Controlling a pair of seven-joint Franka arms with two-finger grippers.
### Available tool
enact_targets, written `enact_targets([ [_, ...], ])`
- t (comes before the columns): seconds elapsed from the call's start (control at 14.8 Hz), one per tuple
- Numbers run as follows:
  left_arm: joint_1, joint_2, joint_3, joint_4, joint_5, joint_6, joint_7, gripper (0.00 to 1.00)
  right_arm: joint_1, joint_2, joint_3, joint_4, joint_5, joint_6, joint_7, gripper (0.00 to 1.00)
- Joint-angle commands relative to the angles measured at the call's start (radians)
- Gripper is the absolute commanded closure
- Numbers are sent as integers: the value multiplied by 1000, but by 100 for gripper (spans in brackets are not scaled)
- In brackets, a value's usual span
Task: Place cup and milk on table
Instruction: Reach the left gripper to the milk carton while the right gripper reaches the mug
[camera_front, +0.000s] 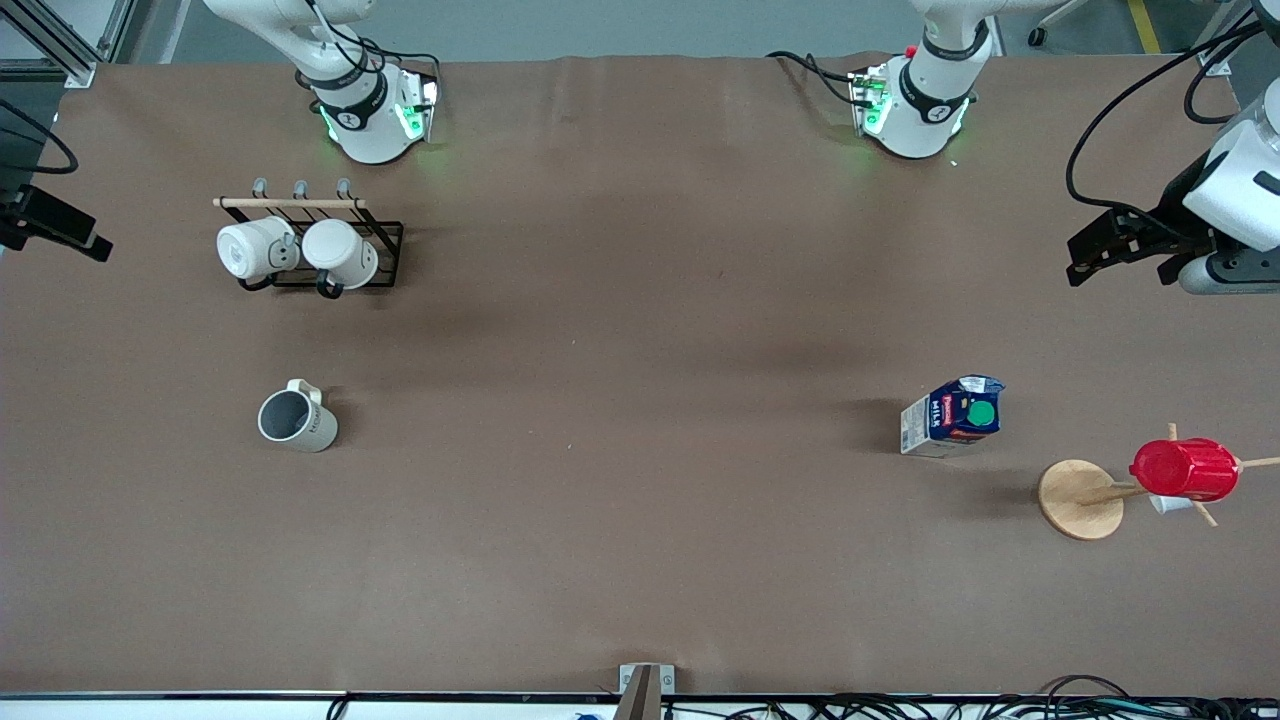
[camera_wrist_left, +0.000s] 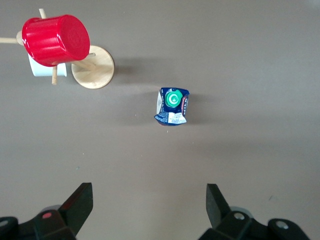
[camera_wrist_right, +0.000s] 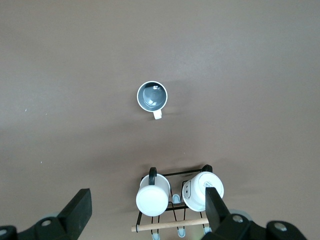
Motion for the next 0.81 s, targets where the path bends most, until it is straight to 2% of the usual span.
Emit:
enact_targets([
  [0.0, 7, -9, -5, 7, -3, -27, 19, 0, -18, 1, 1, 10, -1, -12, -20, 0],
  [0.2, 5, 11, -3, 35, -8, -27, 2, 0, -25, 1, 2, 10, -1, -12, -35, 0],
  [0.41, 7, 130, -3, 110, -5, -27, 5, 0, -33, 1, 15, 10, 1, -12, -35, 0],
  [0.61, 4, 215, -3, 99, -3, 13, -2, 0, -25, 1, 15, 9, 1, -12, -35, 0],
  [0.74, 1, 251, -3, 45, -5, 100, -12, 0, -25, 1, 13, 7, -1, -12, -35, 0],
])
